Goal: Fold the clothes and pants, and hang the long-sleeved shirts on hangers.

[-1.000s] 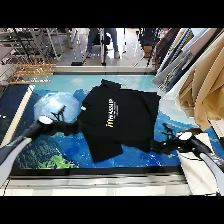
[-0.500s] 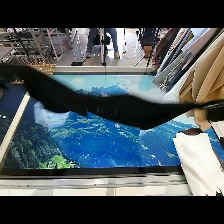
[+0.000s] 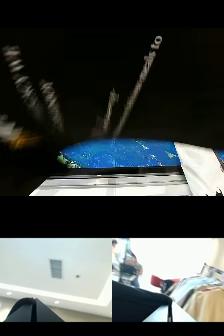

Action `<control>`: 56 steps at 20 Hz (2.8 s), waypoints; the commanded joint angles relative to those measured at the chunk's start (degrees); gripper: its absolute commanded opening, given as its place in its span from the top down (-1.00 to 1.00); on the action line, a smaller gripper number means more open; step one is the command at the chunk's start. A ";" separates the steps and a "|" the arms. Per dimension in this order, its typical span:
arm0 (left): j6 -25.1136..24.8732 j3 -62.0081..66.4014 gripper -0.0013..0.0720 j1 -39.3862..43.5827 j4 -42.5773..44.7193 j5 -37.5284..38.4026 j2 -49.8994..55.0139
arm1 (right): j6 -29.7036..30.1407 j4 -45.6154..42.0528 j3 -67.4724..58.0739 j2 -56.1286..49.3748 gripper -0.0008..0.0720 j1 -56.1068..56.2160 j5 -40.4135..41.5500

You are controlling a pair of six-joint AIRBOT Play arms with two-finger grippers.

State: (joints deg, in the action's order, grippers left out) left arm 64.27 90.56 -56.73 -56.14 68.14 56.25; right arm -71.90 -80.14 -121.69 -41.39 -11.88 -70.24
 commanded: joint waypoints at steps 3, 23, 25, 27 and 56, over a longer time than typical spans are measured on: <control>1.73 -1.75 0.95 6.29 53.53 9.11 2.16 | 1.11 17.46 16.22 -8.24 0.93 0.26 -0.70; -0.04 -18.38 0.95 29.00 85.57 -3.67 41.94 | 2.23 14.56 31.98 -59.30 0.93 7.23 -2.73; 2.23 -18.38 0.95 26.91 94.09 4.87 41.97 | 1.22 9.70 32.02 -59.30 0.93 7.26 -11.74; 4.31 -18.40 0.95 26.60 101.72 6.99 42.05 | 0.55 9.31 32.06 -59.58 0.93 7.39 -14.03; 1.29 -57.02 -0.32 37.22 116.65 2.56 21.20 | 17.22 22.23 73.50 -49.13 0.25 -8.90 -13.77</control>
State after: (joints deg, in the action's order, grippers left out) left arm 66.83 36.91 -23.33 62.43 77.60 77.45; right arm -56.51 -58.37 -50.28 -90.50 -20.84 -83.37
